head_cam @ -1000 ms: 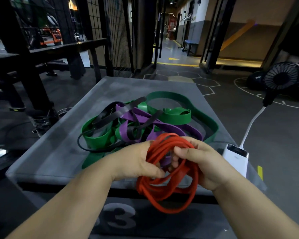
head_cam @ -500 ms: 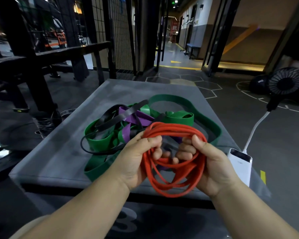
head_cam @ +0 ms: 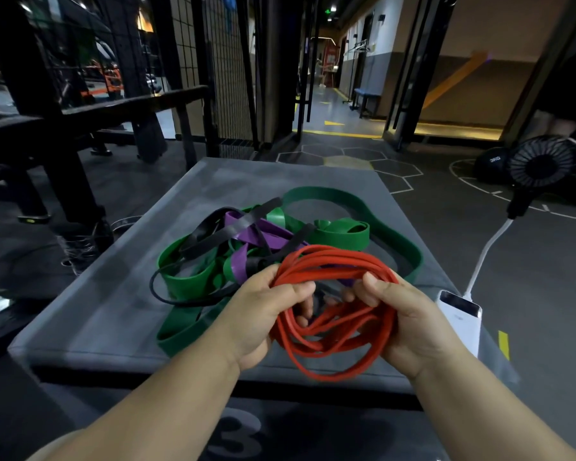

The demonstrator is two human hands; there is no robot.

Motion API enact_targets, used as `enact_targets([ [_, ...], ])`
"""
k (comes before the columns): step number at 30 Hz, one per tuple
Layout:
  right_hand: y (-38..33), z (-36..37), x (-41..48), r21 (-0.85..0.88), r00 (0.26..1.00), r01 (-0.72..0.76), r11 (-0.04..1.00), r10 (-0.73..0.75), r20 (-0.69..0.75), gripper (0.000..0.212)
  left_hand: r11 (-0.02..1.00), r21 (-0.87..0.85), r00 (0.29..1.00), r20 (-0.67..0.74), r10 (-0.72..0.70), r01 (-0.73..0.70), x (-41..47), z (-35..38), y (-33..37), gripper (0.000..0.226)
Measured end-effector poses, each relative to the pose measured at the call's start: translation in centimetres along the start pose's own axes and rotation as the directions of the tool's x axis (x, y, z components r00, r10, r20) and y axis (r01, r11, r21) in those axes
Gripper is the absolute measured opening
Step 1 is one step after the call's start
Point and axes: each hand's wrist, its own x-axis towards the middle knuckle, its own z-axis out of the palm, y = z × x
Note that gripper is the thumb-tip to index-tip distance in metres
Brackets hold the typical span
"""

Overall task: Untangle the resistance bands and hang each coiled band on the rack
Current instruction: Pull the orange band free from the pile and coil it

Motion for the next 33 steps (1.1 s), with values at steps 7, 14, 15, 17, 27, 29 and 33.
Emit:
enact_targets([
  [7,-0.3,0.6,-0.4,0.075,0.998,0.042,0.996,-0.045,0.042,0.041,0.889,0.457,0.999,0.036,-0.006,-0.011,0.3,-0.6,0.0,0.025],
  [14,0.8,-0.2,0.1,-0.382,0.987,-0.007,0.924,0.068,0.145,0.036,0.963,-0.115,0.969,-0.068,0.236,-0.243,-0.2,-0.5,1.6,0.029],
  [15,1.1,-0.2,0.1,-0.383,0.983,-0.057,0.922,0.119,0.142,0.049,0.967,-0.096,0.971,-0.059,0.230,-0.235,-0.3,-0.3,1.8,0.030],
  [17,1.6,-0.2,0.3,-0.358,0.965,-0.115,0.927,0.189,0.180,0.069,0.970,0.077,0.971,-0.055,0.234,-0.230,-0.5,-0.2,2.0,0.032],
  [27,-0.9,1.8,1.2,-0.389,0.988,0.033,0.921,0.029,0.152,0.081,0.832,0.540,0.989,0.129,0.070,-0.129,-2.7,0.0,4.8,0.023],
  [29,-0.8,2.6,1.2,-0.401,0.988,0.103,0.910,-0.047,0.148,0.073,0.796,0.594,0.992,0.113,0.057,-0.113,-3.1,-0.2,4.9,0.030],
  [33,-0.1,3.7,0.6,-0.377,0.974,0.208,0.903,-0.156,0.163,0.054,0.755,0.647,0.994,0.078,0.073,-0.106,-4.3,-0.8,5.3,0.032],
])
